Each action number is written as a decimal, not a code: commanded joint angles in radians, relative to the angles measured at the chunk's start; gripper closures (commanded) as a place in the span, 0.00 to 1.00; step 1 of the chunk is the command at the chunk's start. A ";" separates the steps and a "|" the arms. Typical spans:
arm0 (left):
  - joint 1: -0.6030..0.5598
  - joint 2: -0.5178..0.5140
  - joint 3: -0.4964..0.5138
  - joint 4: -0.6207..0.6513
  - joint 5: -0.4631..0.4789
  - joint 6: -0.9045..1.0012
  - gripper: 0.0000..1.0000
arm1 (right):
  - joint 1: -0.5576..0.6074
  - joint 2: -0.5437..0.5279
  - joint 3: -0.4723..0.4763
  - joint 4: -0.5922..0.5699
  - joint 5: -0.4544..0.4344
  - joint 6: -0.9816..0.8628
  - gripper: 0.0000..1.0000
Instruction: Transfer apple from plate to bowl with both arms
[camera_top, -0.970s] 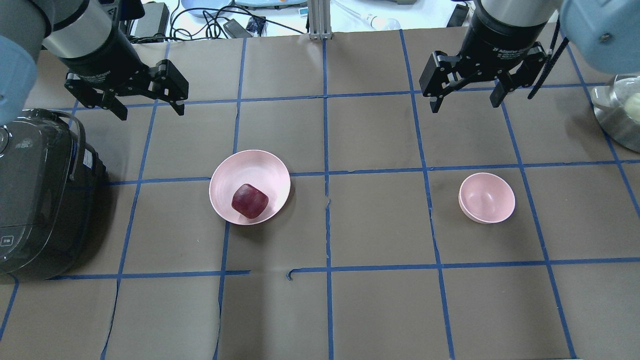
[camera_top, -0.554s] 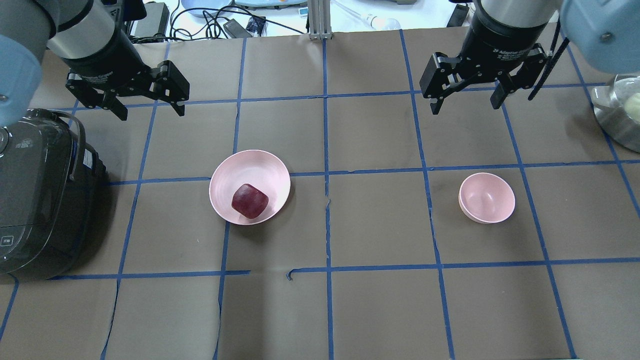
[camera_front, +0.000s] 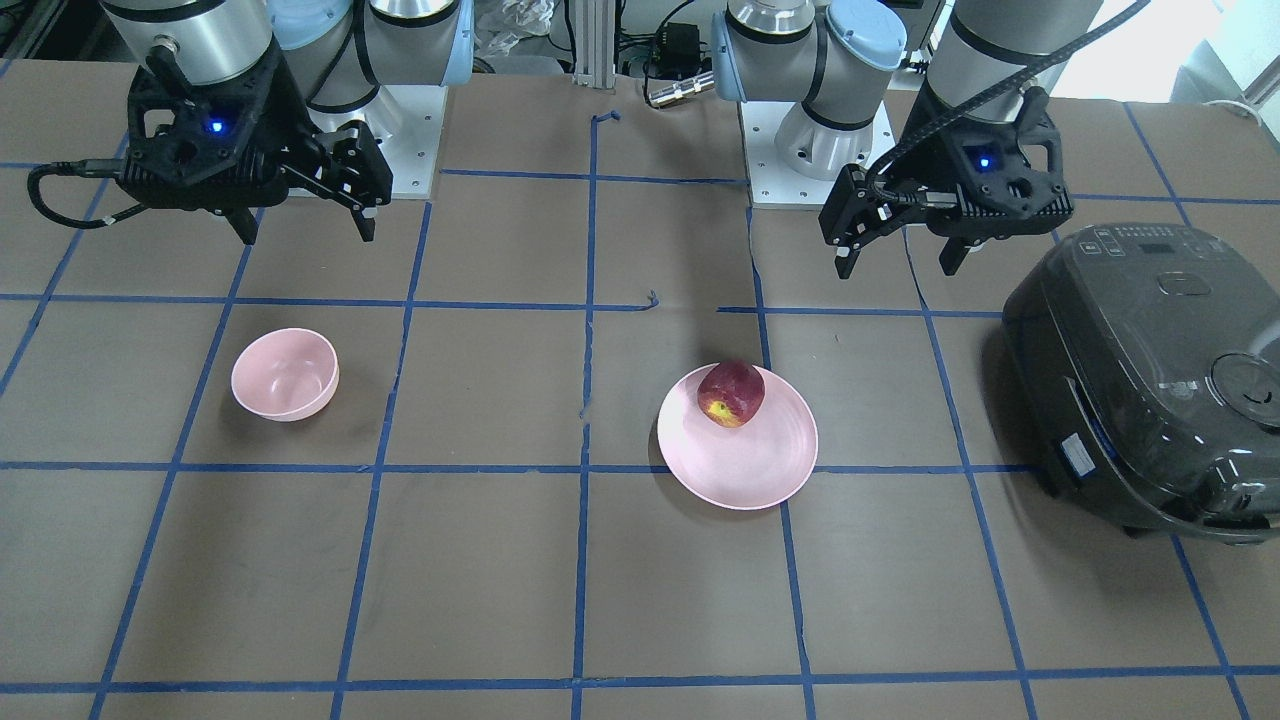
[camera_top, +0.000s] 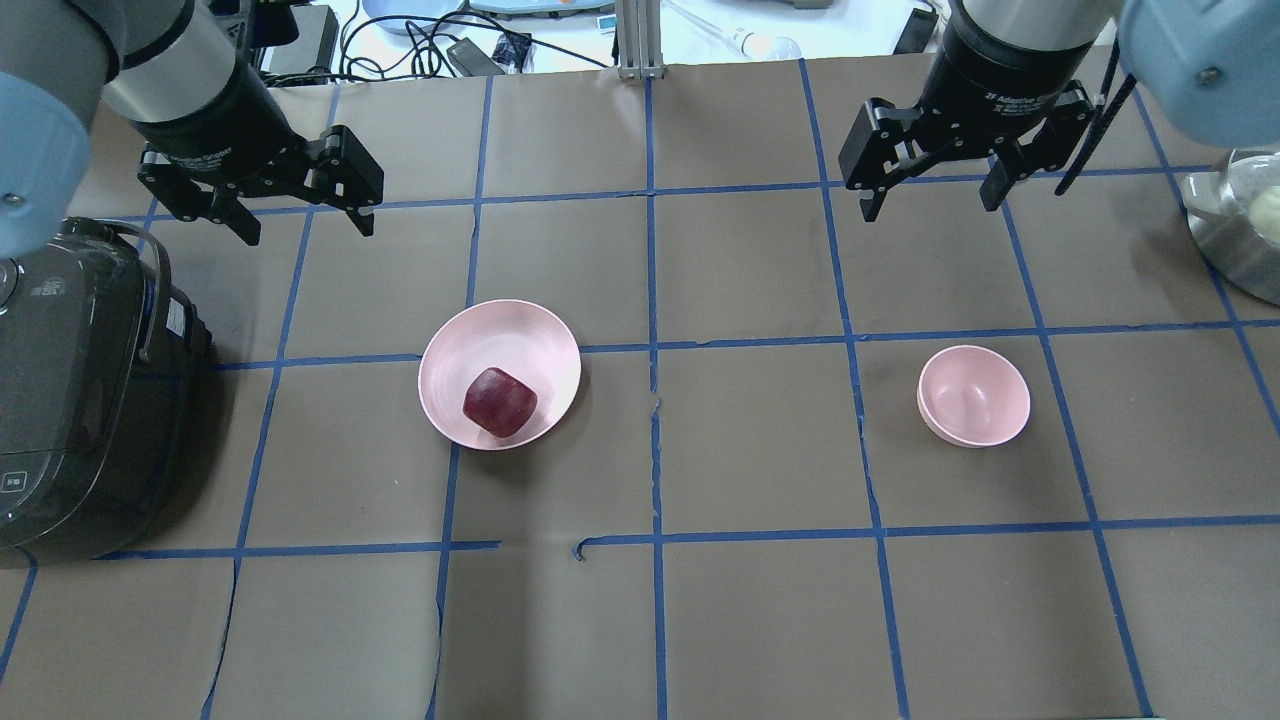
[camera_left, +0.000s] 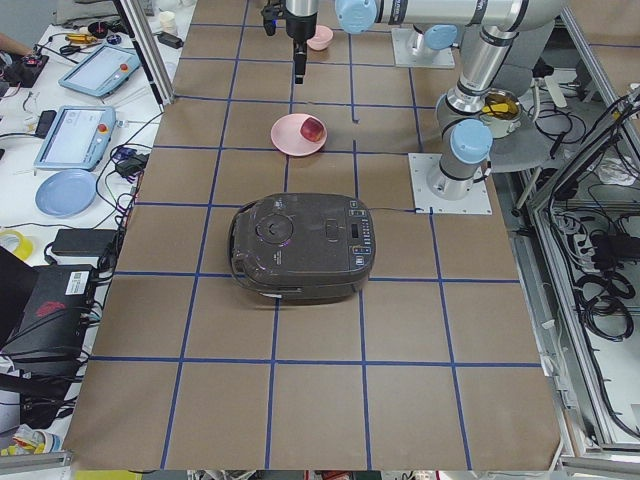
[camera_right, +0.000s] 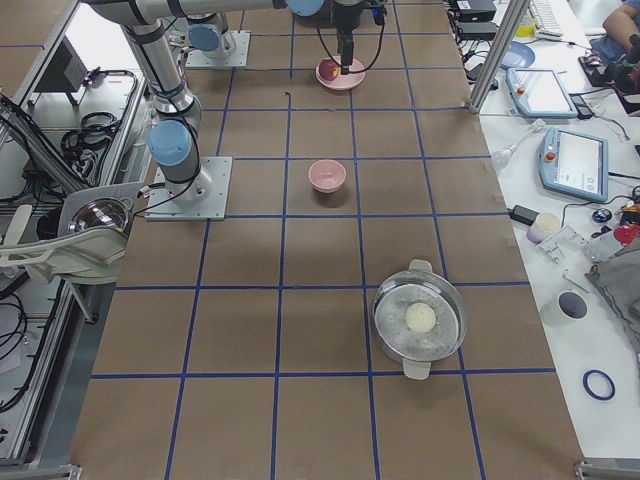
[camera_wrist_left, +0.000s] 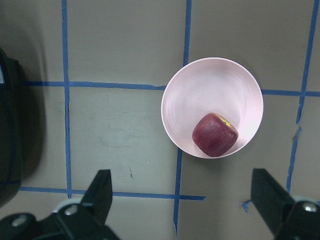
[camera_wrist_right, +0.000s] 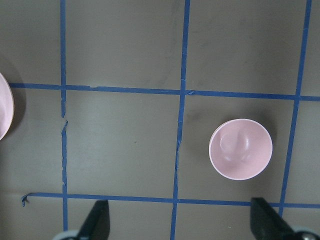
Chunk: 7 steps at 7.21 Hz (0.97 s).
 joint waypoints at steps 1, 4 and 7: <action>0.001 -0.016 -0.046 0.061 -0.003 -0.117 0.00 | -0.046 0.029 0.005 -0.083 0.018 -0.012 0.00; -0.009 -0.075 -0.283 0.316 -0.128 -0.441 0.00 | -0.216 0.078 0.103 -0.096 0.005 -0.195 0.00; -0.009 -0.146 -0.385 0.494 -0.135 -0.663 0.00 | -0.321 0.168 0.339 -0.391 0.022 -0.369 0.00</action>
